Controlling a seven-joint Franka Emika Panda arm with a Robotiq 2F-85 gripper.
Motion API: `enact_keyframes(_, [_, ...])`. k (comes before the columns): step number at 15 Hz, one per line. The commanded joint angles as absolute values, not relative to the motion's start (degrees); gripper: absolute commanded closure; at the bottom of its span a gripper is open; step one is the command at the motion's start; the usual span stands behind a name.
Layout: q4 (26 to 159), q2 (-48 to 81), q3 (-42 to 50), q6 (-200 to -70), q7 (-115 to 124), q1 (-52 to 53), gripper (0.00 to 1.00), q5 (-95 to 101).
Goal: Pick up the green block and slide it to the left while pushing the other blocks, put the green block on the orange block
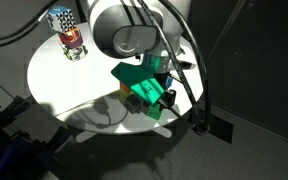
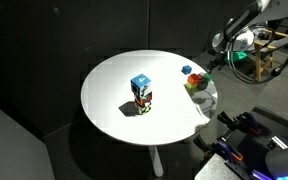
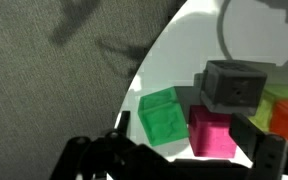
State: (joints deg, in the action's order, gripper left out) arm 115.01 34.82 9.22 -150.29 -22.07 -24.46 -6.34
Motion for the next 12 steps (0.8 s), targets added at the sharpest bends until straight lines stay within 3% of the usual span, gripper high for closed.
enact_keyframes(1, [110.4, 37.8, 8.7, -146.2, -23.2, -26.5, 0.00, -4.2])
enact_keyframes(12, [105.8, 43.9, 6.8, -149.3, -28.8, -29.6, 0.00, -1.2])
